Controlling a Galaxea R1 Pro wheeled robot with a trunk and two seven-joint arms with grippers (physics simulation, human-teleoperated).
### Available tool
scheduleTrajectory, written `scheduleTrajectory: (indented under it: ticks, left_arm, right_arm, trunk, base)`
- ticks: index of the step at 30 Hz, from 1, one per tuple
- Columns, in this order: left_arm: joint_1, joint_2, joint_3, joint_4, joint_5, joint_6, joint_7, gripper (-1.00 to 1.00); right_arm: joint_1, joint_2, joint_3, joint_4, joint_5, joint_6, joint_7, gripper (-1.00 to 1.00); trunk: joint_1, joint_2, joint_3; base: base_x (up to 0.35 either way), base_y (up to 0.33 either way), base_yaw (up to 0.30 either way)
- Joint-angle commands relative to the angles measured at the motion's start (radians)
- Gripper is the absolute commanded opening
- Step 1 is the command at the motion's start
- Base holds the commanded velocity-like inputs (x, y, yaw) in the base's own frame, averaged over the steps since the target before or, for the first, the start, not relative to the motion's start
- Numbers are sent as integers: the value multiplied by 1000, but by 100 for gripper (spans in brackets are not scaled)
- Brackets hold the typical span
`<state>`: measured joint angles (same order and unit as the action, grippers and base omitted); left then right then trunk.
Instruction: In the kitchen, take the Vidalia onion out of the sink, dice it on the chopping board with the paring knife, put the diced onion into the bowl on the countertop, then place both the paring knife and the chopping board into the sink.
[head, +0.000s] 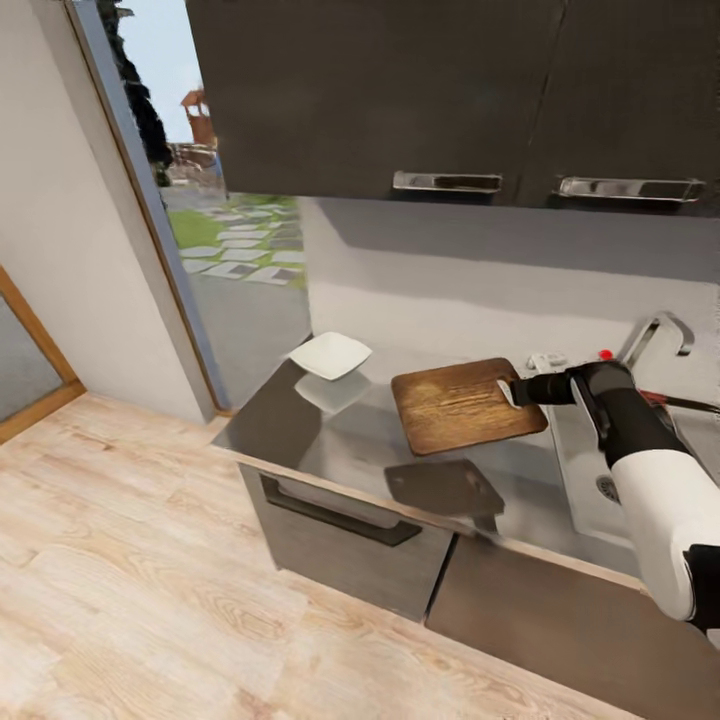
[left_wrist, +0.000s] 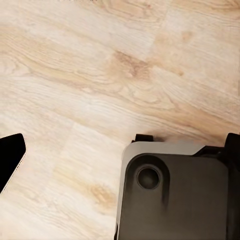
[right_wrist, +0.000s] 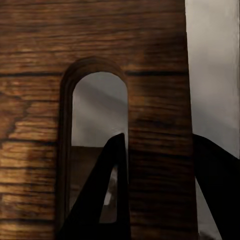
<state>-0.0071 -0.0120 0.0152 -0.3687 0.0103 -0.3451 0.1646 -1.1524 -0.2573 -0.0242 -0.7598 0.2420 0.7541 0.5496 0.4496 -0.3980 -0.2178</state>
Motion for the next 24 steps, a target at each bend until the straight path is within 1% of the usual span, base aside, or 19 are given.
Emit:
scheduleTrajectory:
  ticks: [1,5,7,9,12,16,18,19,24]
  left_arm:
    - [-1,0,1,1,1,-3,1,100]
    - [-1,0,1,2,1,-3,1,100]
    - [-1,0,1,2,2,-3,1,100]
    - [-1,0,1,2,2,-3,1,100]
    - [-1,1,1,5,2,-3,1,100]
    - [-1,12,3,15,2,-3,1,100]
    - [-1,14,3,17,2,-3,1,100]
    - [-1,15,3,18,2,-3,1,100]
    - [-1,15,3,19,2,-5,1,100]
  right_arm:
    - [-1,1,-12,8,5,4,3,-100]
    - [-1,-3,-47,24,5,2,-4,-100]
    - [-1,-7,-102,27,5,2,-6,-100]
    - [-1,-9,-142,33,6,2,-7,-100]
    - [-1,-9,-165,50,6,1,-10,-100]
    - [-1,-11,-178,60,7,-1,-20,-100]
    - [-1,-10,-194,62,7,-2,-61,-100]
    - [-1,-9,-206,63,7,-2,-114,-100]
    - [-1,-8,-213,65,6,-2,-178,-100]
  trunk:
    - [0,-2,-1]
    - [0,-2,4]
    - [0,-2,7]
    - [0,-2,9]
    - [0,-2,13]
    - [0,-2,18]
    - [0,-2,20]
    - [0,-2,21]
    - [0,-2,27]
  base:
    - [-127,285,-142]
    - [-127,285,-142]
    - [-127,285,-142]
    - [-127,285,-142]
    - [-127,285,-142]
    - [-125,285,-140]
    - [-118,285,-130]
    - [-110,285,-120]
    - [-96,285,-117]
